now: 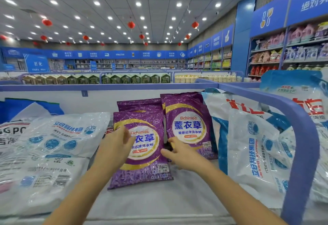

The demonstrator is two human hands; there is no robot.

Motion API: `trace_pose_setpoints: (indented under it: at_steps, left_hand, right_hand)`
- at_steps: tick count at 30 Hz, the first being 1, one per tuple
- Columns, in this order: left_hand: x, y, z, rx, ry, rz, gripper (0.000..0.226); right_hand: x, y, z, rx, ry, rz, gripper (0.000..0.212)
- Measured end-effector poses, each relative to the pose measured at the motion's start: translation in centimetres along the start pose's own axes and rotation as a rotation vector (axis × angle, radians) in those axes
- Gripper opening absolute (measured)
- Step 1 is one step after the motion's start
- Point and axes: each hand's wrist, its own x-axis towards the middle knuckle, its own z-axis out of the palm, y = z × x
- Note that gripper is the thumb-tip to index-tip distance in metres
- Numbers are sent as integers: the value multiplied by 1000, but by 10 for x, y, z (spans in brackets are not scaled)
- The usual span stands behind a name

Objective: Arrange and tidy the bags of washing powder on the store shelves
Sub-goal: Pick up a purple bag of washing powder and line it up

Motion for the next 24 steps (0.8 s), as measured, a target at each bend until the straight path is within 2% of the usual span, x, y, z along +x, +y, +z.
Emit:
trace_pose_setpoints:
  at_steps: [4, 6, 10, 14, 17, 20, 22, 24]
  left_hand:
    - [-17, -36, 0, 362, -173, -123, 37]
    - [-22, -48, 4, 398, -293, -179, 42]
    - [-26, -49, 10, 261, -430, -180, 35]
    - [-34, -29, 17, 34, -379, -109, 28]
    - [-35, -3, 32, -101, -344, -31, 37]
    - [-28, 25, 57, -208, -382, 42, 48]
    - [-22, 37, 76, -207, -430, 61, 48]
    - [-16, 41, 90, -194, -442, 52, 54]
  right_hand:
    - [9, -4, 22, -18, 49, -40, 81]
    - [10, -4, 26, -31, 87, -48, 84]
    - [5, 0, 31, 15, 134, -80, 82]
    - [-9, 12, 18, -9, 253, -148, 80]
    - [-24, 29, -10, 89, 305, -147, 76]
    - [-38, 49, -37, 5, 374, -94, 75]
    - [-42, 58, -41, -53, 416, -49, 77]
    - [-42, 61, -33, -174, 391, -10, 80]
